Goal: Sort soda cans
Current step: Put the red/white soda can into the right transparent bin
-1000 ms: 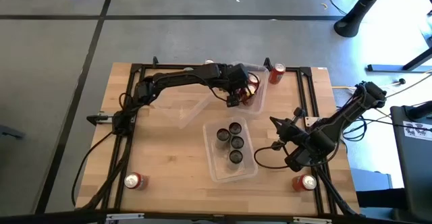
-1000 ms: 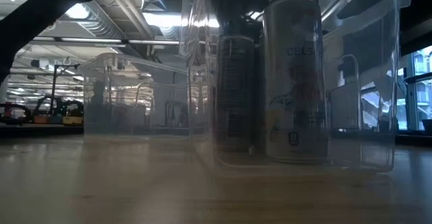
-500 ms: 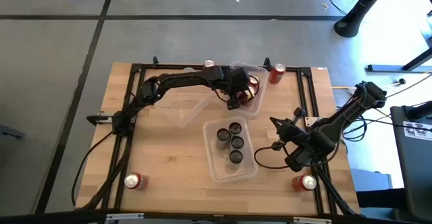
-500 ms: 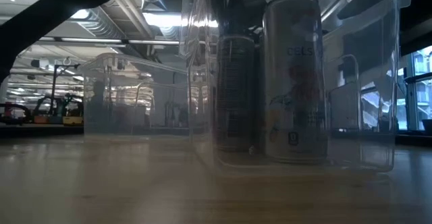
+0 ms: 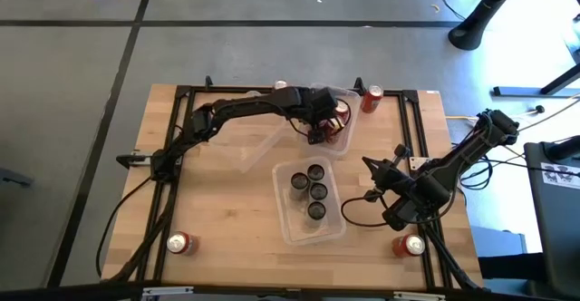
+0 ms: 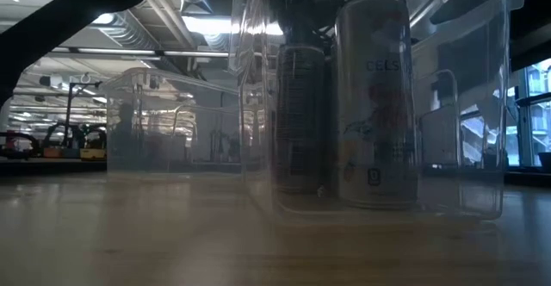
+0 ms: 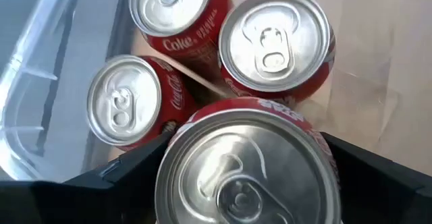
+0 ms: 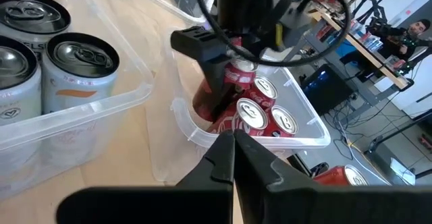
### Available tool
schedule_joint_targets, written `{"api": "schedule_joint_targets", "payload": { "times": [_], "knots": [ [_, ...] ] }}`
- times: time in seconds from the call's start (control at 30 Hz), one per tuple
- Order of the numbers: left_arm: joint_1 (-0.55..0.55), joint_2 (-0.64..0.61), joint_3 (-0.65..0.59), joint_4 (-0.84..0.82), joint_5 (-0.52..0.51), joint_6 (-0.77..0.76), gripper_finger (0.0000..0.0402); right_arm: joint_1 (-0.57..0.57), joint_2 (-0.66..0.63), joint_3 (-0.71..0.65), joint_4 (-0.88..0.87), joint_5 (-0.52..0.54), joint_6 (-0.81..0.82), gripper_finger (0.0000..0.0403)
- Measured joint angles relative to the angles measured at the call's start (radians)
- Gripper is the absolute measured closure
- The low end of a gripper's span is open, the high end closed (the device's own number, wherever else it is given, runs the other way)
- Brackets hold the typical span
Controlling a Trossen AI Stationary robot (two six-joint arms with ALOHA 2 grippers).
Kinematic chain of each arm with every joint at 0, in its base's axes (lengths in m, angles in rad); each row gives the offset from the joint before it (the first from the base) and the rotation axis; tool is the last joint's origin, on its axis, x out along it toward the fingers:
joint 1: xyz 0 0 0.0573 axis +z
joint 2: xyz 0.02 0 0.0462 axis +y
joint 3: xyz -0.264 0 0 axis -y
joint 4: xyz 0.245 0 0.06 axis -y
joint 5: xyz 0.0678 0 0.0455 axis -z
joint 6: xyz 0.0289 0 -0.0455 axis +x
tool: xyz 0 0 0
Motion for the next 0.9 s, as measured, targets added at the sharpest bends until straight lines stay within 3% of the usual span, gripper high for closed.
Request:
{"api": "schedule_joint_targets", "payload": {
  "times": [0.9],
  "knots": [
    [0.008, 0.021, 0.006, -0.023, 0.019, -0.012, 0.0068, 0.000, 0.000, 0.000, 0.009, -0.020, 0.001, 0.0400]
  ]
}}
